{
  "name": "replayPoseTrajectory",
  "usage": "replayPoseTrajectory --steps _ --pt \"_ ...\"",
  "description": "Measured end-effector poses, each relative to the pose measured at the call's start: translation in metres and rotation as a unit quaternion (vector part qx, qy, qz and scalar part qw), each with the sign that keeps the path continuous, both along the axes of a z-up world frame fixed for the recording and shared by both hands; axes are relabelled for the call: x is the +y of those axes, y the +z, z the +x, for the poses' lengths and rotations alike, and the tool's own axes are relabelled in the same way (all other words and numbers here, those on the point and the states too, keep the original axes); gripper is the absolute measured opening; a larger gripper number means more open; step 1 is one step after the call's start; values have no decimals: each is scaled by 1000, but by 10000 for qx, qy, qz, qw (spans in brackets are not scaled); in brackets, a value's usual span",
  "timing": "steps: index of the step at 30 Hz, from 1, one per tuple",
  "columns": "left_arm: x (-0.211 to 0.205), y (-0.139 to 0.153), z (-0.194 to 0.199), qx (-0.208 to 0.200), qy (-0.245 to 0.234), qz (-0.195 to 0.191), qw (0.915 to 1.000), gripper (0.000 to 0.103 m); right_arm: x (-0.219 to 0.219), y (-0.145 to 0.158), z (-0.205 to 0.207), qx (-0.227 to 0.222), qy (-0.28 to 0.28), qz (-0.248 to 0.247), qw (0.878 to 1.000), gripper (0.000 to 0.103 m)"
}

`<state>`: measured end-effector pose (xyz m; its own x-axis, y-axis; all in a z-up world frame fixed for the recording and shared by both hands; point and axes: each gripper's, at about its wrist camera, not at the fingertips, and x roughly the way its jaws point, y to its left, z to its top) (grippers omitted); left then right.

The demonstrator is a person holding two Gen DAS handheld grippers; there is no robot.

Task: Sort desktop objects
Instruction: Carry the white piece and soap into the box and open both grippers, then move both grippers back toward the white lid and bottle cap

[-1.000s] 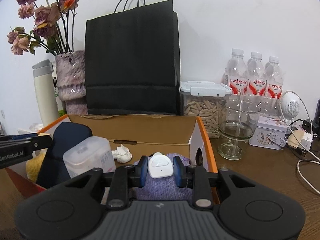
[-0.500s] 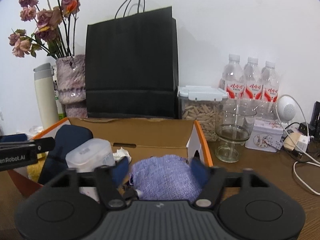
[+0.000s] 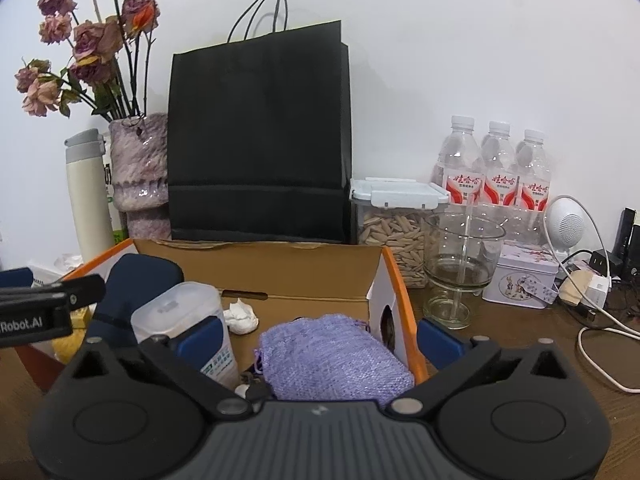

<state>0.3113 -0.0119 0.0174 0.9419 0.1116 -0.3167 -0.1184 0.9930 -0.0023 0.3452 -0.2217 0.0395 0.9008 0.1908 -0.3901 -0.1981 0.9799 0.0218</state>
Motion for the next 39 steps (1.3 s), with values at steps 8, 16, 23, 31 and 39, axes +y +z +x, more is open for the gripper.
replayPoseTrajectory --steps 8,16,23,31,39 --pt "3 2 -22 -269 -5 -71 9996 103 -12 9 -17 -175 -79 84 9998 103" --pt "5 -1 -52 -303 -7 -44 9995 103 -40 8 -45 -123 -257 38 9996 103" --pt "1 -7 -75 -130 -117 -27 9998 103 -54 -3 -64 137 -250 -128 9995 103" --pt "-5 -18 -92 206 -254 52 9995 103 -55 -25 -69 890 24 -422 9951 103" --pt "-11 -25 -99 429 -367 128 9983 103 -53 -32 -70 1108 124 -540 9923 103"
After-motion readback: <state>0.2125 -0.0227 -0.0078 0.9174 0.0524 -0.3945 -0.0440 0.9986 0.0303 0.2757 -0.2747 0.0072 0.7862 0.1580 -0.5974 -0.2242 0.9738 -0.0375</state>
